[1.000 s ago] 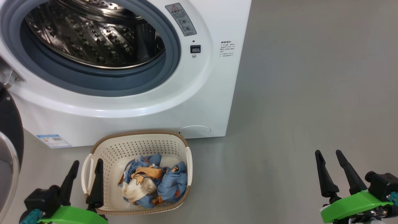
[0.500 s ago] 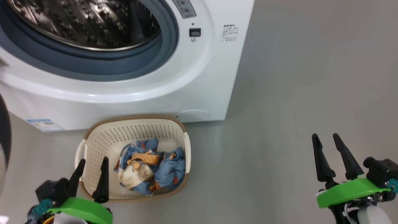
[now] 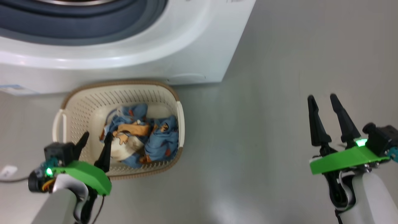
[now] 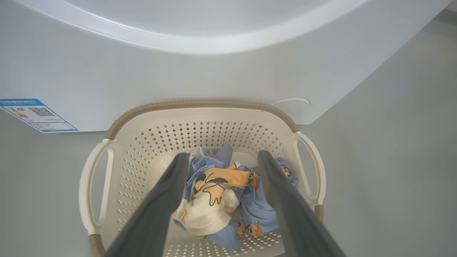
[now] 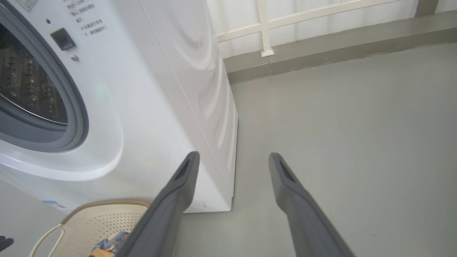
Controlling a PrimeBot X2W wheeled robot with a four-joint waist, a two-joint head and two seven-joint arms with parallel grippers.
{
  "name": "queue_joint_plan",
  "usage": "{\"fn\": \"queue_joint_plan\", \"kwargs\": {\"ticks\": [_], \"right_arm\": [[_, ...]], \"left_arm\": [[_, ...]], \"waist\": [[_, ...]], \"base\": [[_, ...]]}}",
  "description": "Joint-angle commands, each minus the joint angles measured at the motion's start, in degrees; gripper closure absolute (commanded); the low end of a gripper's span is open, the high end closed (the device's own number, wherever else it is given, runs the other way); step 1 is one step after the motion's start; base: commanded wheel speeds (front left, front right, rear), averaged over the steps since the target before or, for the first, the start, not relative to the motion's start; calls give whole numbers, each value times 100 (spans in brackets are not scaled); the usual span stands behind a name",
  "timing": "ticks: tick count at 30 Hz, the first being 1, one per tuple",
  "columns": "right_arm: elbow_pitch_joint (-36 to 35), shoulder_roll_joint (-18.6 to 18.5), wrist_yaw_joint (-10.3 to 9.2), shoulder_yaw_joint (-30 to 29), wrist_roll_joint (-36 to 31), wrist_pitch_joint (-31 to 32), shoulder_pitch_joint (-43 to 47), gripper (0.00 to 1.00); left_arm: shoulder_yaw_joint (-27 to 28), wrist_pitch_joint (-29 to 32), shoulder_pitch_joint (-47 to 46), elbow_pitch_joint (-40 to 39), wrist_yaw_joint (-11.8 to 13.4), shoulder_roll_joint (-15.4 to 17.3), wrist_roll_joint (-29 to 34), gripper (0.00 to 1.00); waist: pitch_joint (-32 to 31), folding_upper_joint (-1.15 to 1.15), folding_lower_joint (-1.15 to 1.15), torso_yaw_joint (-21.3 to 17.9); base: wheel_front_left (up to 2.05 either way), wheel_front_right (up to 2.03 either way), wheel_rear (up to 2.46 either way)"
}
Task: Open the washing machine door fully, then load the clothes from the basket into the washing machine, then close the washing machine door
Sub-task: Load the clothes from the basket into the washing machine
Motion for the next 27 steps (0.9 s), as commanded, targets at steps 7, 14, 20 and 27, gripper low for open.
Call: {"fn": "queue_joint_plan", "kwargs": {"ticks": [7,14,20,27], "right_arm": [[-236,125,9,230,-21,-69,-356,0],[-260,209,9,311,-17,-69,-529,0],[-281,262,9,356,-16,-69,-640,0],[-310,314,9,467,1,-69,-759,0]], "left_arm": [[-272,-37,-732,861,-15,381,-374,0],[-847,-37,-1246,1573,-15,582,-776,0],[-1384,-37,-1622,1850,-15,770,-1134,0],[-1990,-37,-2116,2111,-15,1034,-1571,0]], "waist": [[983,0,0,-232],[1372,0,0,-373],[1655,0,0,-502],[1950,0,0,-688]], "base": [[0,0,0],[0,0,0],[0,0,0],[0,0,0]]}}
